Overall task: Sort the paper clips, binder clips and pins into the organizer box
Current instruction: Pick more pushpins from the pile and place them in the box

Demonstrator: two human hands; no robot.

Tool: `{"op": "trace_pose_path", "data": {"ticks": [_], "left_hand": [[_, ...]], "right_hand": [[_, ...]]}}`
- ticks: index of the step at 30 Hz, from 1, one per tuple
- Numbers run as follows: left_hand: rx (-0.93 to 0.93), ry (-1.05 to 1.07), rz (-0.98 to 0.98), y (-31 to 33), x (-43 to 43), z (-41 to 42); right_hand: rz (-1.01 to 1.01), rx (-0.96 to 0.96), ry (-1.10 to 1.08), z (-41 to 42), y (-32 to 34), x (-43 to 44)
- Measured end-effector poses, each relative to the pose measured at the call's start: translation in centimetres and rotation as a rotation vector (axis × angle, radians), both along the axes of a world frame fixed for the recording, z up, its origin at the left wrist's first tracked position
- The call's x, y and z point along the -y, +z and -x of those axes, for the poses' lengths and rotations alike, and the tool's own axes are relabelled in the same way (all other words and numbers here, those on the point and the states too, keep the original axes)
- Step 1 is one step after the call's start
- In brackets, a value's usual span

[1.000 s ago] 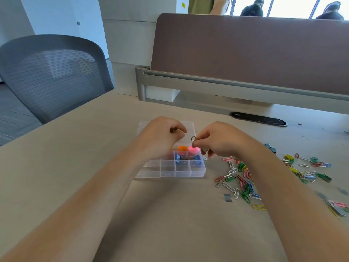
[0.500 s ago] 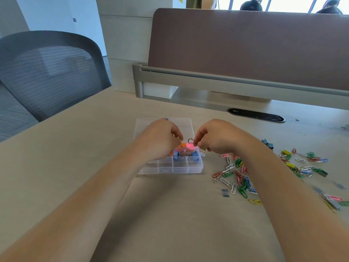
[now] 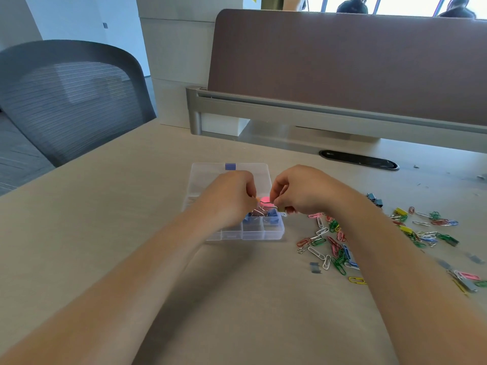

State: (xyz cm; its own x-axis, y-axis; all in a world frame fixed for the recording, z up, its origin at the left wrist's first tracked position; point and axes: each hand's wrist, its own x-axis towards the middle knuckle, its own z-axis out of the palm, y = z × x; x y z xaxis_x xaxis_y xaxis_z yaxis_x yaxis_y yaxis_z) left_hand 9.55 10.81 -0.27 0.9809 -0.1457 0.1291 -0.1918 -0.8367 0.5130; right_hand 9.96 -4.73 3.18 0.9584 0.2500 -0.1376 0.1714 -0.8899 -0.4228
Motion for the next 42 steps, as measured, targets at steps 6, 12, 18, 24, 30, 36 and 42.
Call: {"op": "trace_pose_path", "data": {"ticks": [6, 12, 18, 24, 30, 36, 42], "left_hand": [[0.03, 0.028, -0.087, -0.2, 0.4, 0.1], [0.004, 0.009, -0.107, 0.1, 0.1, 0.0], [-0.003, -0.025, -0.054, 0.4, -0.8, -0.1], [-0.018, -0.038, -0.102, 0.2, -0.6, -0.3], [-0.032, -0.035, -0.105, 0.3, -0.8, -0.1], [-0.057, 0.019, -0.094, 0.4, -0.7, 0.0], [-0.051, 0.031, -0.111, 0.2, -0.5, 0.0]], "right_hand": [[0.001, -0.009, 0.015, 0.0, -0.2, -0.2], [0.018, 0.022, 0.005, -0.1, -0.3, -0.2], [0.016, 0.055, -0.014, -0.2, 0.0, 0.0], [0.059, 0.04, -0.007, 0.0, 0.0, -0.1], [0.061, 0.051, -0.015, -0.1, -0.2, -0.1], [0.043, 0.065, -0.009, -0.2, -0.1, 0.1], [0.018, 0.052, 0.004, -0.2, -0.5, -0.4]]}}
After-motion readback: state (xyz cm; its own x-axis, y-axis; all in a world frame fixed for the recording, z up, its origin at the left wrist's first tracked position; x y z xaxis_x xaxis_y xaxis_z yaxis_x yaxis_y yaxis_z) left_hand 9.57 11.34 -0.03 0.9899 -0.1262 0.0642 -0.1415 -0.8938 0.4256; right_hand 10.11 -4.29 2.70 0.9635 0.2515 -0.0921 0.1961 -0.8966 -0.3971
